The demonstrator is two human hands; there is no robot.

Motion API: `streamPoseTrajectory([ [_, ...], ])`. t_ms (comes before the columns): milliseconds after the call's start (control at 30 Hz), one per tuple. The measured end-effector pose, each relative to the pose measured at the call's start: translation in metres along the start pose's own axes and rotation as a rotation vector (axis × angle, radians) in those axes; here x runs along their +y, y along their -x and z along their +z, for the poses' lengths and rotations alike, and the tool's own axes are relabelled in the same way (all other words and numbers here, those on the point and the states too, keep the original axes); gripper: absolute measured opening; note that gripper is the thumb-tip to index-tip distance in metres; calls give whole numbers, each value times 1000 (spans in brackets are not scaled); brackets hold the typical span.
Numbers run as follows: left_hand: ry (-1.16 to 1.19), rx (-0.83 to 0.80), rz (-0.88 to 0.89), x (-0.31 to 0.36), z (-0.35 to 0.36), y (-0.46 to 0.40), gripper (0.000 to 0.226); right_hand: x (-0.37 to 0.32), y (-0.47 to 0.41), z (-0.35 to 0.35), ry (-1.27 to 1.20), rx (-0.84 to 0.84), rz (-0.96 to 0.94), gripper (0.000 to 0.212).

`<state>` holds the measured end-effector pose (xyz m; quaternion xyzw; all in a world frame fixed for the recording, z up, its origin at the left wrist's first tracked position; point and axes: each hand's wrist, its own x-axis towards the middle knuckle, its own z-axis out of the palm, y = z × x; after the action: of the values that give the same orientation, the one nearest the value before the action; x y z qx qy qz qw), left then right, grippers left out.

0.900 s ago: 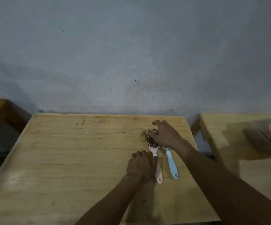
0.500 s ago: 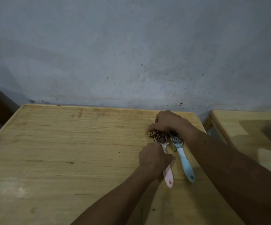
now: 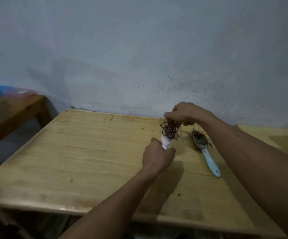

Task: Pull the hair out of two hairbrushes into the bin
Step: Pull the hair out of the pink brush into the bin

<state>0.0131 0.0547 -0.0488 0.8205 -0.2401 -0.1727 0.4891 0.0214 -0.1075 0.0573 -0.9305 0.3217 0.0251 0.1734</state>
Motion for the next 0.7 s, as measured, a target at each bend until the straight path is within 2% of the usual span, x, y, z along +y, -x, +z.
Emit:
streamPoseTrajectory([
  [133, -132, 83, 85, -22, -49, 34, 30, -35, 36, 3, -9, -100, -47, 51],
  [233, -241, 115, 132, -44, -99, 62, 36, -68, 59, 12, 18, -256, -89, 52],
  [433, -555, 200, 149, -96, -188, 117, 37, -143, 97, 49, 91, -535, -227, 37],
  [700, -653, 298, 130, -143, -250, 185, 37, -228, 131, 97, 204, -651, -416, 26],
])
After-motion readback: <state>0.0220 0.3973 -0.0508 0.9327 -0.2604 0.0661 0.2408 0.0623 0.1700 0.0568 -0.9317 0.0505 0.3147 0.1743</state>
